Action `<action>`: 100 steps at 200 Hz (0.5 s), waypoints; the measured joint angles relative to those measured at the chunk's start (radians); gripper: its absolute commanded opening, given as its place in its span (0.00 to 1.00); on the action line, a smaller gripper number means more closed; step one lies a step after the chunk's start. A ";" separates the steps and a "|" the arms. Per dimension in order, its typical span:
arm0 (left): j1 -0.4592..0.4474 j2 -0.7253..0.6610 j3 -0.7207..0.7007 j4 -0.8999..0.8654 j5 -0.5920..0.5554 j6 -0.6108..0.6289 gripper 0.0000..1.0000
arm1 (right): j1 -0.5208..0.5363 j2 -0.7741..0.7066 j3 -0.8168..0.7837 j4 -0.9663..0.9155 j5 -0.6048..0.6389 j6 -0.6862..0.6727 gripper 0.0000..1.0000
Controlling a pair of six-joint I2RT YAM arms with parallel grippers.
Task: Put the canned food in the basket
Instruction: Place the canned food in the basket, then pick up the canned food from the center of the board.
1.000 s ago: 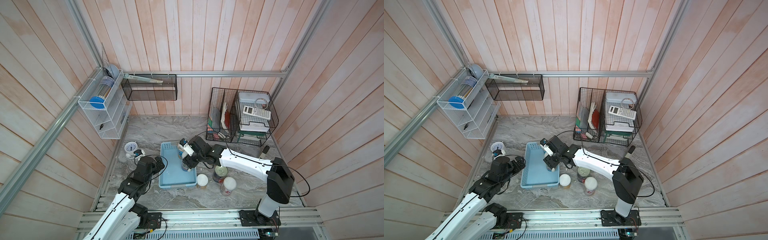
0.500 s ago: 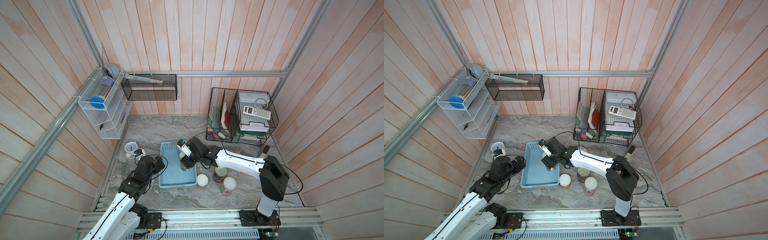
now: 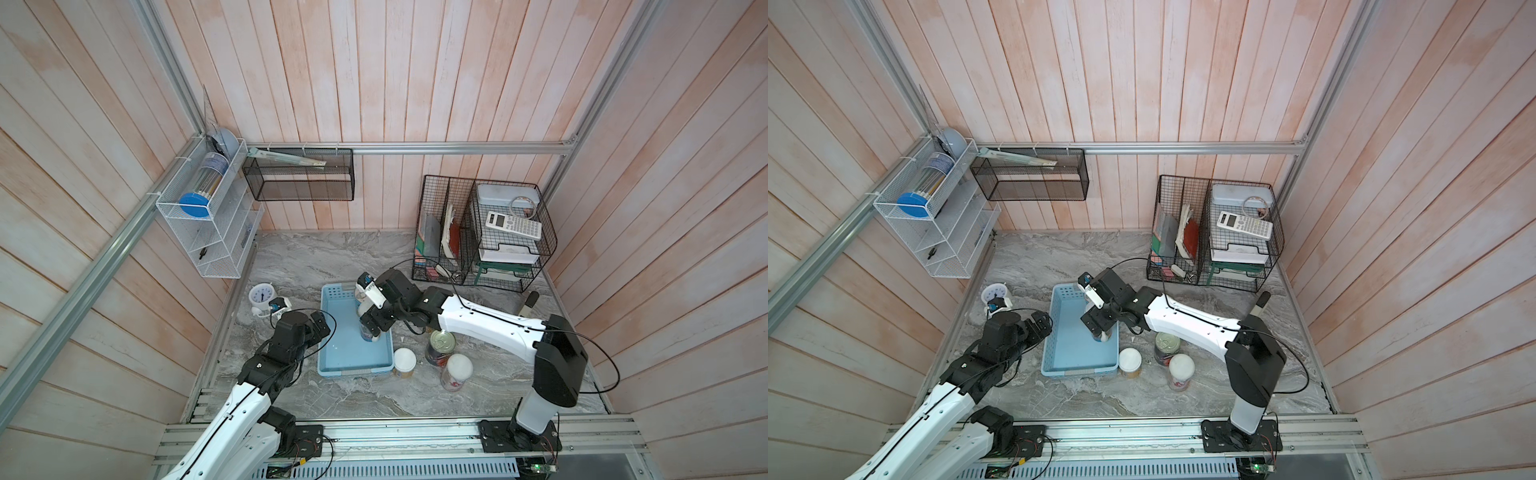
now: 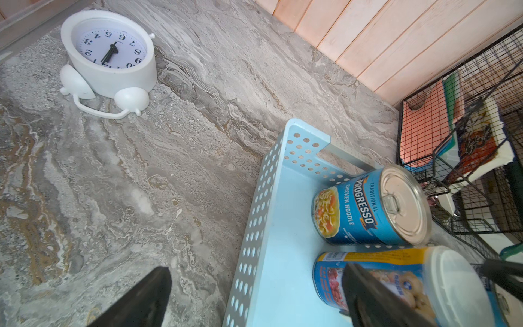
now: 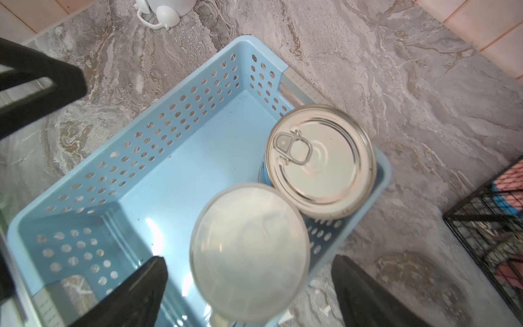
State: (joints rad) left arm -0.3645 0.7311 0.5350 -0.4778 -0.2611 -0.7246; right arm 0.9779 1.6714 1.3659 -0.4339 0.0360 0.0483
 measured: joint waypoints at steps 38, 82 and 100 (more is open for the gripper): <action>0.000 0.003 0.000 0.008 0.021 0.006 1.00 | 0.000 -0.335 -0.252 -0.016 -0.018 -0.021 0.98; 0.002 0.009 0.000 0.024 0.030 0.010 1.00 | 0.002 -0.426 -0.398 -0.091 -0.098 -0.101 0.98; 0.004 0.016 0.000 0.029 0.037 0.011 1.00 | 0.007 -0.430 -0.413 -0.105 -0.136 -0.129 0.98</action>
State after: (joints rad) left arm -0.3603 0.7467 0.5346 -0.4488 -0.2245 -0.7132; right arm 0.9852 1.2411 0.9527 -0.5388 -0.0998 -0.0811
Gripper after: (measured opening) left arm 0.999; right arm 0.978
